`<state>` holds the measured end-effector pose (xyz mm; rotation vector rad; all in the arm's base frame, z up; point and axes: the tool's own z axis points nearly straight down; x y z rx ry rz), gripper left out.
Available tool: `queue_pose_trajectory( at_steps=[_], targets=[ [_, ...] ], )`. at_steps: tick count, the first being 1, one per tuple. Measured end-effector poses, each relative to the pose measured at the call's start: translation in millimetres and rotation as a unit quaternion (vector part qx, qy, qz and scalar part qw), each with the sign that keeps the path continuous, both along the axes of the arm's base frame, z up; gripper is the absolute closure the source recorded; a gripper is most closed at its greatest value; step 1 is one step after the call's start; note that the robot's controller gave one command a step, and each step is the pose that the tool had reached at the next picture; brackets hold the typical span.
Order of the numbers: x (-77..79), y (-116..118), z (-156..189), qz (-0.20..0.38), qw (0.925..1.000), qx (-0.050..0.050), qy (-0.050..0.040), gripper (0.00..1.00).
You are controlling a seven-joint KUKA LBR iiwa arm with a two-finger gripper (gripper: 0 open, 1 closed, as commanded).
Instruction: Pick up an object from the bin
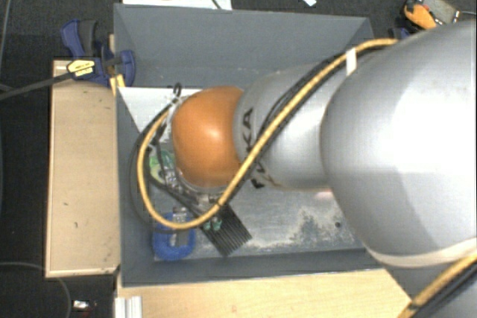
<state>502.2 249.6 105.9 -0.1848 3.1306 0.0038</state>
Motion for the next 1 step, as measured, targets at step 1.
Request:
queue_pose_trajectory(
  at_steps=[1],
  targets=[
    [-8.4, -20.2, -1.7, 0.152, 0.9883, -0.001, 0.0016, 0.00]
  ],
)
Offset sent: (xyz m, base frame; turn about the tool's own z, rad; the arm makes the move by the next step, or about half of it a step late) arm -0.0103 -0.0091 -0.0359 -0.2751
